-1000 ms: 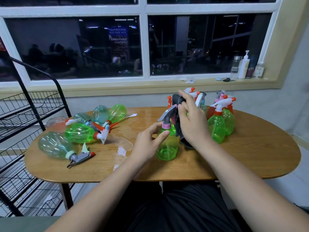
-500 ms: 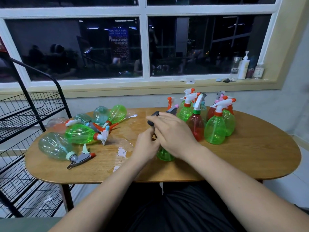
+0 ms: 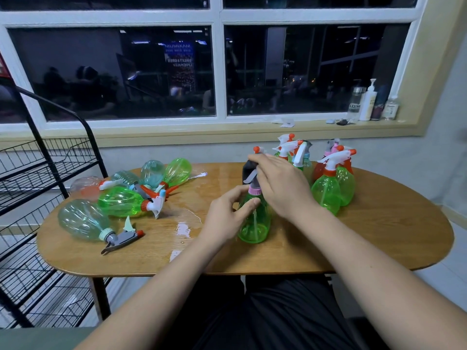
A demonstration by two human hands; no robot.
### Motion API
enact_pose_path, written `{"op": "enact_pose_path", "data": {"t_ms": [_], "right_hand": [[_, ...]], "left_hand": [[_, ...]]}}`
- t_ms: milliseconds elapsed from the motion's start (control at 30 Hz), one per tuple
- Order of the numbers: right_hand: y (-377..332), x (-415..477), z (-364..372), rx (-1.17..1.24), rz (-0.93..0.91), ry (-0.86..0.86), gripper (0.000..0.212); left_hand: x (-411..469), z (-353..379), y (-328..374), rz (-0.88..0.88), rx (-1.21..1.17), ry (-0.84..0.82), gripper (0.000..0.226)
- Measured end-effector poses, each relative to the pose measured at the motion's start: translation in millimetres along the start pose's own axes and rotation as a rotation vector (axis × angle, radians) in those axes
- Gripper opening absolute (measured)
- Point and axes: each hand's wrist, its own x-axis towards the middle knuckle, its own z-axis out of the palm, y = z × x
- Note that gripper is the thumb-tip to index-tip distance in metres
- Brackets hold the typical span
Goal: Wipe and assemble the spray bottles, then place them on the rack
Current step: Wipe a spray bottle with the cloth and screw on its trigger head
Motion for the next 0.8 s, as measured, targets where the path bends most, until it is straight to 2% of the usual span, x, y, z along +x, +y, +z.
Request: {"op": "enact_pose_path", "data": {"t_ms": [167,300,533,667,800], "right_hand": [[9,1,-1,0.159,0.212,0.033,0.036],[21,-1,-4,0.365,0.423,0.123,0.033],[32,-27,2,0.938,0.824,0.202,0.03],[26,-43,3,1.081,0.915,0.168,0.029],[19,-55,5,1.052,0.876,0.175,0.031]], "left_hand": [[-4,2,8,-0.001,-0.007,0.017,0.031],[-9,1,4,-0.013,-0.024,0.062,0.029],[-7,-4,5,-0.041,-0.069,0.092,0.047],[-7,-7,22,-0.051,-0.204,-0.042,0.031],[-7,-15,25,-0.08,-0.261,-0.049,0.032]]}}
